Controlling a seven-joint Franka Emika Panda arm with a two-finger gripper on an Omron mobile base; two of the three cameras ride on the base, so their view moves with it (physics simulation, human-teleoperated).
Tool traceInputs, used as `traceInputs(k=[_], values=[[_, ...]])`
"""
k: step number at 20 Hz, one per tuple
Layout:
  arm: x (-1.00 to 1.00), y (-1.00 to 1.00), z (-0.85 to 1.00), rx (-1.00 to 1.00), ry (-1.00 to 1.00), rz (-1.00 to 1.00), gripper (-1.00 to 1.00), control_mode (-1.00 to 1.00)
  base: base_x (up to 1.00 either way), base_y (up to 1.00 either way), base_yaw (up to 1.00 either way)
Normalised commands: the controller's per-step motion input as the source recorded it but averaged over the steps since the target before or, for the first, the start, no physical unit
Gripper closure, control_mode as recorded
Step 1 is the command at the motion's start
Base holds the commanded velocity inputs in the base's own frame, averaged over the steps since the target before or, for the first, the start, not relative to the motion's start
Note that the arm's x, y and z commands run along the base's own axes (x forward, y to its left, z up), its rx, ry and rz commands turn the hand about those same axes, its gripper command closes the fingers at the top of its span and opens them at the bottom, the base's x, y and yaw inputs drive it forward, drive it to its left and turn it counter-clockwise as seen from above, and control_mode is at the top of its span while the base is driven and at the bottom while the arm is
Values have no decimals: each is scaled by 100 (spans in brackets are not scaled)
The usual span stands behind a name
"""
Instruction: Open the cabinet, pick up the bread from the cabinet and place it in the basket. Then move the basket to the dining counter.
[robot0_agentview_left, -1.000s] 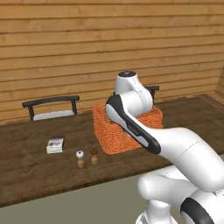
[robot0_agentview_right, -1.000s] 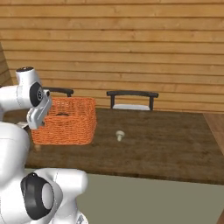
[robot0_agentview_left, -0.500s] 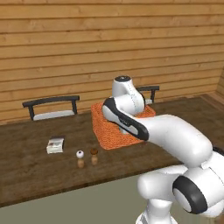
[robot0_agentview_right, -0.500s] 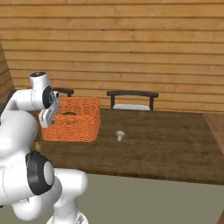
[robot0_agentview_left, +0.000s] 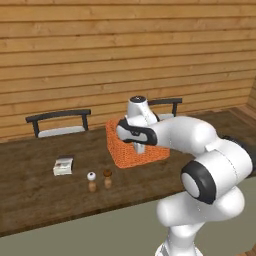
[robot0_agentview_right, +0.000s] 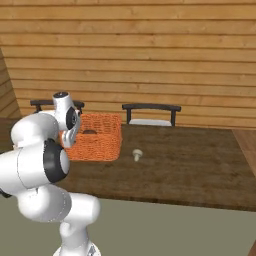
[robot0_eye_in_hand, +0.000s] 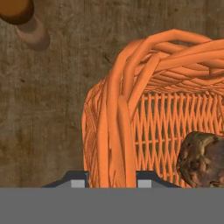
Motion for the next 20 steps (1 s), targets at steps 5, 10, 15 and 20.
traceInputs(k=[5,10,15,20], values=[[14,-11,-41,0,-3,0,100,-100,0,0,0],[24,-20,-54,0,-3,0,100,-100,0,0,0],[7,-8,-72,0,-1,0,100,-100,0,0,0],[-1,-8,-45,0,0,0,-100,-100,0,0,0]])
